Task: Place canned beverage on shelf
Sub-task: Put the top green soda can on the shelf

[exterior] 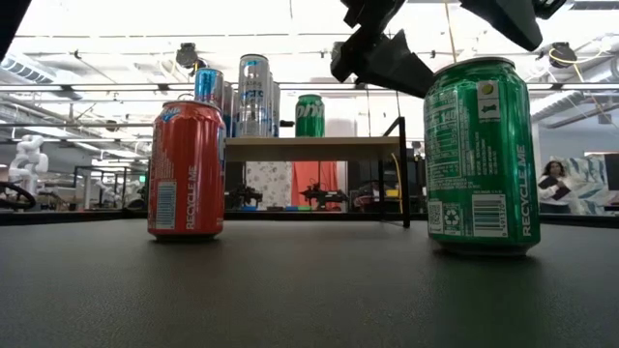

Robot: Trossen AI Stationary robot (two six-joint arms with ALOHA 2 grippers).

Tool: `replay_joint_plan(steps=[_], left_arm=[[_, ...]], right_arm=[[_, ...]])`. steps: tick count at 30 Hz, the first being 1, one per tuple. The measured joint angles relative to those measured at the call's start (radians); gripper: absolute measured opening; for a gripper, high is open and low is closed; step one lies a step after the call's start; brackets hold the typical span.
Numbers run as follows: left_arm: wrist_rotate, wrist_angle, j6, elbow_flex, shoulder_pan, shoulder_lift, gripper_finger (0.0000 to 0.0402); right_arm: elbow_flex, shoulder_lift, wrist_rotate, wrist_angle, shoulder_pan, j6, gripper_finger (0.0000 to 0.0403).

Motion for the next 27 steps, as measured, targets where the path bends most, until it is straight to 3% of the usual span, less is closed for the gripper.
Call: replay_joint_plan(steps=[23,27], left_arm=[[0.041,-0.011,0.023,0.001,-0.002,0.023,0.0400],[0.041,-0.011,0.023,0.001,-0.002,0.023,0.0385]], right_arm=[[0.000,0.000,0.025,0.000,0.000,0.005,0.0000],[0.000,0.000,0.025,0.001,0.000,0.016,0.0000]])
